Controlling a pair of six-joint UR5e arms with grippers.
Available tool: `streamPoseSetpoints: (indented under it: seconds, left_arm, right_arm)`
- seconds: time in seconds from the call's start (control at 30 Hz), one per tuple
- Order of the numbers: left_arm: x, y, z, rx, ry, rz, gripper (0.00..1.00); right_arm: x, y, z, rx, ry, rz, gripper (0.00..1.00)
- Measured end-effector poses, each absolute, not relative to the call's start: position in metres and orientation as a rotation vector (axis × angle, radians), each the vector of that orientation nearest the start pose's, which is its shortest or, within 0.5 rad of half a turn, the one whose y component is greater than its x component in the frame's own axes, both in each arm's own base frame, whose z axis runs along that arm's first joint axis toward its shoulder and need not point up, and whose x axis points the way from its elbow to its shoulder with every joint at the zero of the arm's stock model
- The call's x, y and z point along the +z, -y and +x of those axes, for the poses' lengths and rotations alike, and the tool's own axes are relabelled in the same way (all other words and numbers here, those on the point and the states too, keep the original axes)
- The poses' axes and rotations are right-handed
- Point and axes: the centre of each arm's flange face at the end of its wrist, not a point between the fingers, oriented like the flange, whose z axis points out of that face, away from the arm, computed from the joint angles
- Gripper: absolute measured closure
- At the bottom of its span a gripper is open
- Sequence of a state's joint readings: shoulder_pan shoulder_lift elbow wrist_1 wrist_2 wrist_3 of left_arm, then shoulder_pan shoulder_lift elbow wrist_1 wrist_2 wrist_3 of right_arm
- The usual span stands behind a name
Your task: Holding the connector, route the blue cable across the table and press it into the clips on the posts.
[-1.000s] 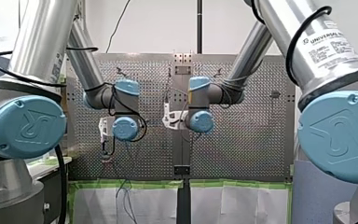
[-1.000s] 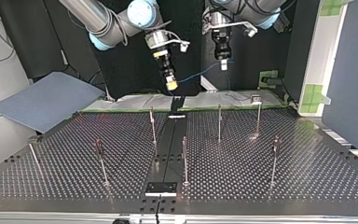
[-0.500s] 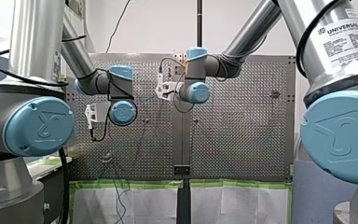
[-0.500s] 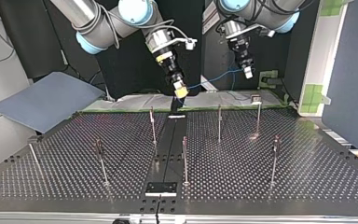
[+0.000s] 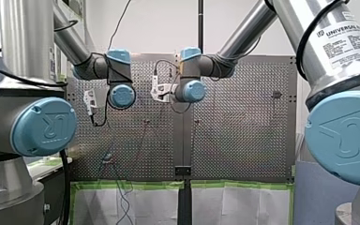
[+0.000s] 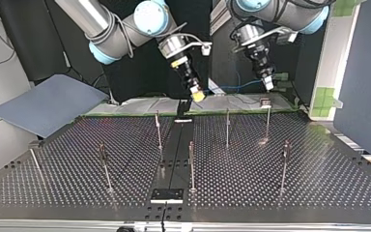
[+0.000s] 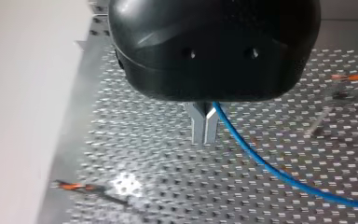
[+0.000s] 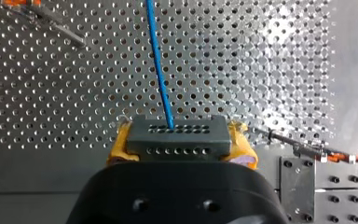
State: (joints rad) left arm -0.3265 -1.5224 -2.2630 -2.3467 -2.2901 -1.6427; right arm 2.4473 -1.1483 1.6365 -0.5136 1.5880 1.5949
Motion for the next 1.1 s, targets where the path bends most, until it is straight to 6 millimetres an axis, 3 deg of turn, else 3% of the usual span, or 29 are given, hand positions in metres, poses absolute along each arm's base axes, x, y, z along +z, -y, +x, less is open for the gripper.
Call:
streamPoseSetpoints:
  seconds: [0.17, 0.73, 1.1]
  left_arm:
    - [0.283, 0.180, 0.344, 0.180, -1.362, -0.429, 1.00]
    - [0.302, 0.170, 0.374, 0.151, -1.342, -0.378, 1.00]
    - [0.316, 0.150, 0.396, 0.182, -1.334, -0.372, 1.00]
  right_arm:
    - [0.283, 0.302, 0.571, -2.521, -0.943, -2.420, 1.00]
    - [0.338, 0.317, 0.595, -2.585, -0.925, -2.346, 1.00]
    - [0.323, 0.322, 0.622, -2.513, -0.904, -2.384, 1.00]
